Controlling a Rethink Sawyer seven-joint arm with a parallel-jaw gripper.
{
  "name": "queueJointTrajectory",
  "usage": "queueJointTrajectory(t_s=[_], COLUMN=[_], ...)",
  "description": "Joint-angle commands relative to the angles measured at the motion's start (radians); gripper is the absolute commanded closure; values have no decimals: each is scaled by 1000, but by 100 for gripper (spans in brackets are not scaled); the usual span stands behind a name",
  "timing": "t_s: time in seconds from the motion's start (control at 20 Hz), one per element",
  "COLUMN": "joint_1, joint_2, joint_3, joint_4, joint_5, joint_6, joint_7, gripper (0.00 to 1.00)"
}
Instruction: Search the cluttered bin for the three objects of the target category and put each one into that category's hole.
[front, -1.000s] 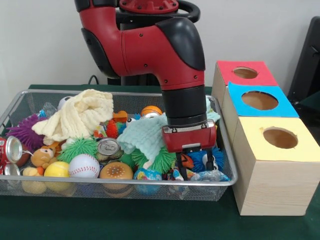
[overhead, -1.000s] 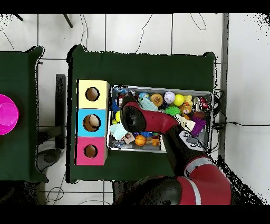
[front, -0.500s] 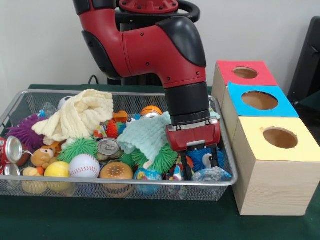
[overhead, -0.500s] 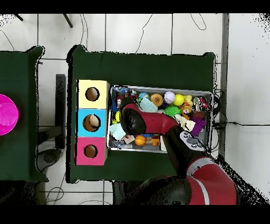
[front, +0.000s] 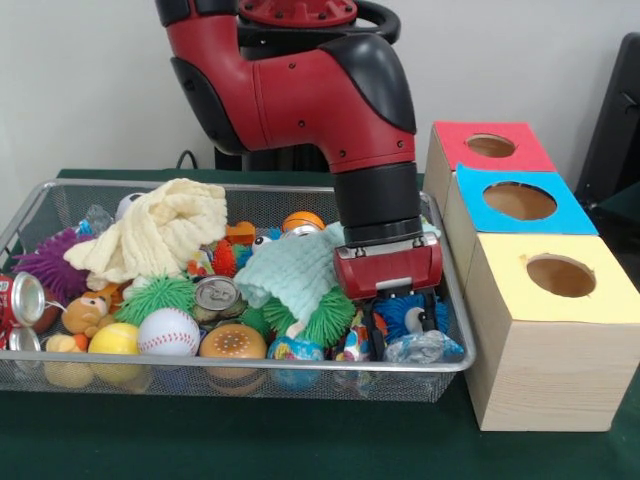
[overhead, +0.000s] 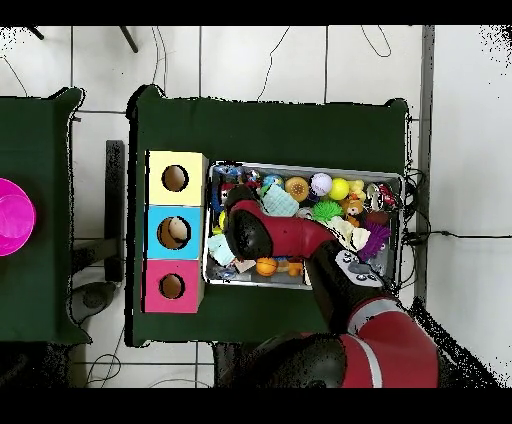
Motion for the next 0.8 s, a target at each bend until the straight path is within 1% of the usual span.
queueJointTrajectory(t_s=[0.05, 0.15, 0.35, 0.65, 0.7, 0.8], joint_1=[88, 101, 112, 105, 106, 108], joint_2=[7, 7, 9, 9, 8, 8], joint_3=[17, 2, -13, -11, -13, -16], joint_4=[-25, -28, -36, -32, -32, -33], joint_5=[42, 47, 45, 33, 33, 29], joint_6=[-24, -14, -53, -51, -53, -63], joint_7=[187, 184, 188, 188, 188, 188], gripper=[0, 0, 0, 0, 100, 100])
